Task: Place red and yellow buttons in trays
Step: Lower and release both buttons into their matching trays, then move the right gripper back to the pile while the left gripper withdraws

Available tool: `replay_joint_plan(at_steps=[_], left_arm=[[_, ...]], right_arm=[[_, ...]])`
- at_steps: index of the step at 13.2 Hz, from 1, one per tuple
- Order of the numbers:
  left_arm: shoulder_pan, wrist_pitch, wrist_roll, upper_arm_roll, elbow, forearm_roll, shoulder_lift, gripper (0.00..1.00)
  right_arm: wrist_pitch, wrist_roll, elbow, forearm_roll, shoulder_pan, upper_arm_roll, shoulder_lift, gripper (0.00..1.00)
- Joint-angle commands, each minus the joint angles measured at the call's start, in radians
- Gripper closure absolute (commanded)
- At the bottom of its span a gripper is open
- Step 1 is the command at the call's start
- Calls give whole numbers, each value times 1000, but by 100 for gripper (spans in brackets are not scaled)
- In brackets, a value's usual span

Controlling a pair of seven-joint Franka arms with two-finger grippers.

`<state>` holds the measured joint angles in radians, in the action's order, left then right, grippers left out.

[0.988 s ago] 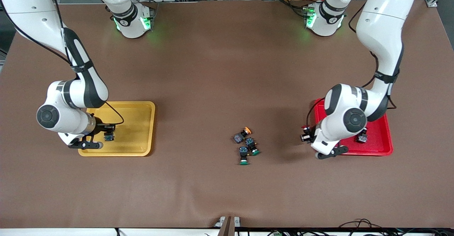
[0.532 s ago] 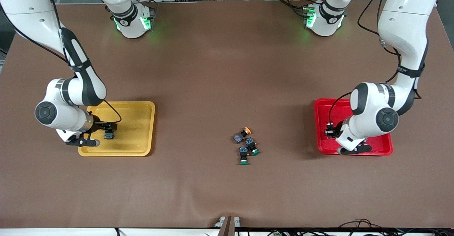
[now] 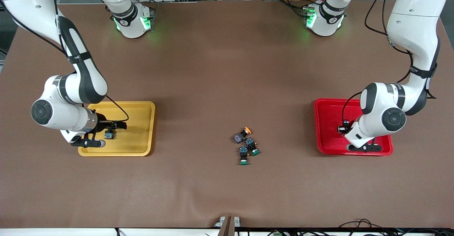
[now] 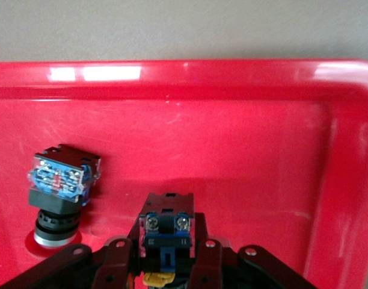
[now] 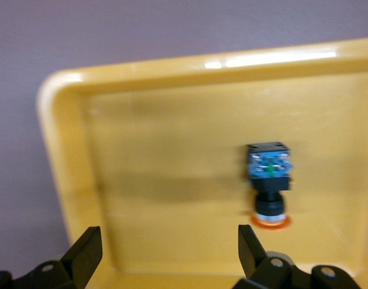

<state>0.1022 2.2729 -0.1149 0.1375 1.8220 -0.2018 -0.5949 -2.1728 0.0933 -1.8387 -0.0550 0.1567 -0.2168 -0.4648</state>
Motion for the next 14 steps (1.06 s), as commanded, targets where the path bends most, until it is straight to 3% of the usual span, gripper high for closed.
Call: replay_joint_plan(at_steps=[1,4,7,8,10,11,14], left_arm=[[14,33,9,7,8,-36,-8,79],[22,54,9,7,3,-37,-19,78],[19,69,9,7,-9,-39,-34,71],[21,71,9,7,-12,-39,-37,55],[19,89,9,8,-12,-37,-37,15],[14,99,2,10,-13,-37,-33,4],[19,89,1,16,-17,-36,29,0]], right_arm=[[24,121,36,-23,-35,-19,9,0],[22,254,78,-23,-97,-24,6,0],[22,435,149,-23,-189,-23,-3,0],[21,485,177,-25,-219,-23,-8,0],[18,592,241,-25,-278,-23,-47,0],[13,647,272,-25,-304,-23,-69,0],[8,781,349,-20,-373,-23,-129,0]])
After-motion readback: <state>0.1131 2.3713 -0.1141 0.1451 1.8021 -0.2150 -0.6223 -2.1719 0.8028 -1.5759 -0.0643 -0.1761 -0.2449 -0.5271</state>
